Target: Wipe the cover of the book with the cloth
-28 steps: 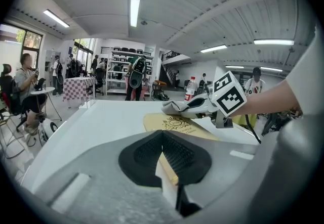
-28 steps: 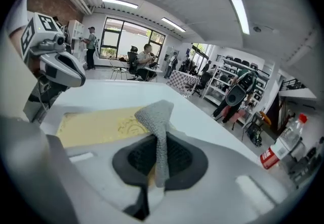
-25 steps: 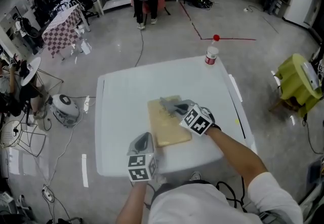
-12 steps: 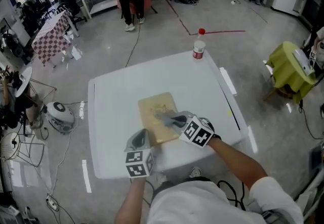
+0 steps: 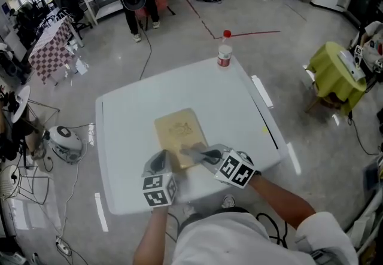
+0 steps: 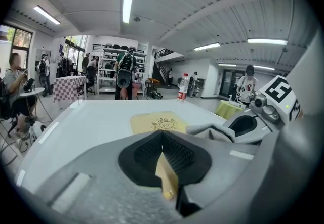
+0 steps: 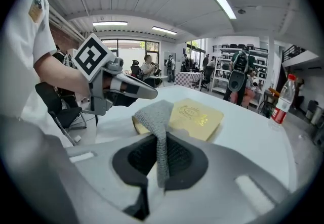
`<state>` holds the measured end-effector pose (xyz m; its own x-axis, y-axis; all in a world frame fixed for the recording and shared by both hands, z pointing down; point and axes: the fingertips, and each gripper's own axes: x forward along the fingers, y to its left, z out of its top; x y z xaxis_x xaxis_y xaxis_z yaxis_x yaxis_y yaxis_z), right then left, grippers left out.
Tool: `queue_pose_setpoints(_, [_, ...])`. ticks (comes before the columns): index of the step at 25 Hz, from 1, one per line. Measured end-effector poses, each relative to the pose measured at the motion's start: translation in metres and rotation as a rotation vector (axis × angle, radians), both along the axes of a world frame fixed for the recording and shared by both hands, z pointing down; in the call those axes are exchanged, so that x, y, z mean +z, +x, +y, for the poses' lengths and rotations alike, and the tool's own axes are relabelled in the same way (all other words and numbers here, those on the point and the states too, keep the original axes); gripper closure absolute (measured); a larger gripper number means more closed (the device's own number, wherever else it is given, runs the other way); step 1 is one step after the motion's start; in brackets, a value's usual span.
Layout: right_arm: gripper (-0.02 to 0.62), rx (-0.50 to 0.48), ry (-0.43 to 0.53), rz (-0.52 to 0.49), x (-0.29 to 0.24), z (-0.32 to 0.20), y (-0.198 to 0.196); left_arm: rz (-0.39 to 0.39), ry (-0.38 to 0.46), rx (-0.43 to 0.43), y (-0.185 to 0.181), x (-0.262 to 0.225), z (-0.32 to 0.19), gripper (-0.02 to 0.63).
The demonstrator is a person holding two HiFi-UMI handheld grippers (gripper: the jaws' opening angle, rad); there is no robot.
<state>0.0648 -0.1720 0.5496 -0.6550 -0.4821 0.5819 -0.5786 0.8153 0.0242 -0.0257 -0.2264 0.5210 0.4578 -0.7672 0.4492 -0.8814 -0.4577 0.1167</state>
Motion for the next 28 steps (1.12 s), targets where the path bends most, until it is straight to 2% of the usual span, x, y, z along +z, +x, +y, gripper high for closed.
queue_pose_setpoints(6, [0.578,-0.043,-0.047,0.015,0.003,0.028,0.003,0.010,-0.003,0.004,0.001,0.001,-0.005,0.600])
queue_pose_setpoints(10, [0.578,-0.049,0.006,0.016,-0.017,0.022,0.003,0.019,-0.006,0.000,-0.001,0.003,-0.005,0.600])
queue_pose_setpoints(17, [0.578,0.033,0.200,0.004,-0.075,-0.056,-0.011,0.032,-0.010,-0.019,-0.014,0.001,-0.002,0.600])
queue_pose_setpoints(21, [0.578,0.016,0.288,0.092,-0.082,-0.104,-0.035,0.032,-0.005,-0.034,-0.025,0.001,0.003,0.600])
queue_pose_setpoints(28, [0.578,-0.066,0.300,0.228,-0.041,-0.151,-0.077,0.007,-0.012,-0.072,-0.054,0.008,0.012,0.600])
